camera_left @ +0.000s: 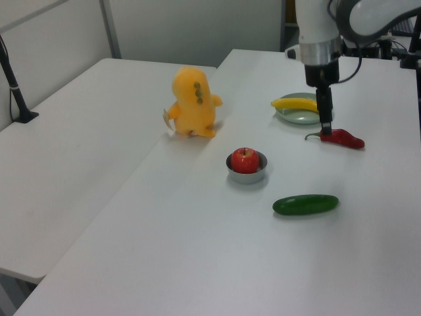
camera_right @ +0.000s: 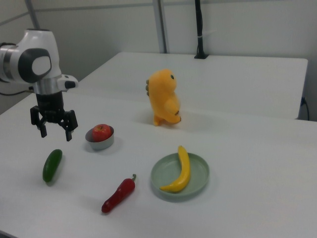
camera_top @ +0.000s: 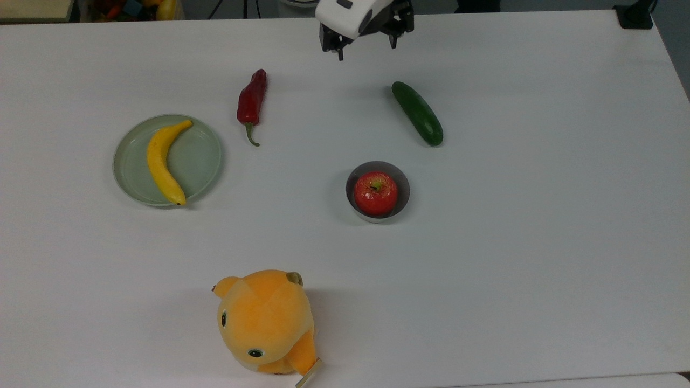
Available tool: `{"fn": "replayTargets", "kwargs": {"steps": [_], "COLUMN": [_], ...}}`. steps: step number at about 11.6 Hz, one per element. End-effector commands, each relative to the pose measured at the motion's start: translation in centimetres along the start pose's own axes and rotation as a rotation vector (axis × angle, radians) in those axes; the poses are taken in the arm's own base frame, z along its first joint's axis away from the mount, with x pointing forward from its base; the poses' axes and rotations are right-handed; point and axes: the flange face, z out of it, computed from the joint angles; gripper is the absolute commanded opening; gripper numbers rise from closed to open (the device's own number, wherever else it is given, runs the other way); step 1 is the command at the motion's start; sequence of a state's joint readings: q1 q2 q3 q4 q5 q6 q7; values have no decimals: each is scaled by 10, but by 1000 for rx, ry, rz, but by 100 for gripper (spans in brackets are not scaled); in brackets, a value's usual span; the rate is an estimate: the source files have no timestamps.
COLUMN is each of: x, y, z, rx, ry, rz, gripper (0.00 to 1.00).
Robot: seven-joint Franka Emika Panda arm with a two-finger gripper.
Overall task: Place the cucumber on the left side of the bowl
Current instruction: 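Move the open gripper down over the green cucumber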
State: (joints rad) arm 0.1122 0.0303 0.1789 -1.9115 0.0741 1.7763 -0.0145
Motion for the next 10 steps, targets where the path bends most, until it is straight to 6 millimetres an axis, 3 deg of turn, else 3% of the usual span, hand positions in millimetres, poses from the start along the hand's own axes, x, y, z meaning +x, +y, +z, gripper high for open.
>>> {"fn": "replayTargets", "kwargs": {"steps": [1,10], "x": [-1,1], "y": [-27,-99], "z": [42,141], "rx": [-5,-13], "ry": [19,120], "rz": [-69,-132], "gripper": [100,100]}}
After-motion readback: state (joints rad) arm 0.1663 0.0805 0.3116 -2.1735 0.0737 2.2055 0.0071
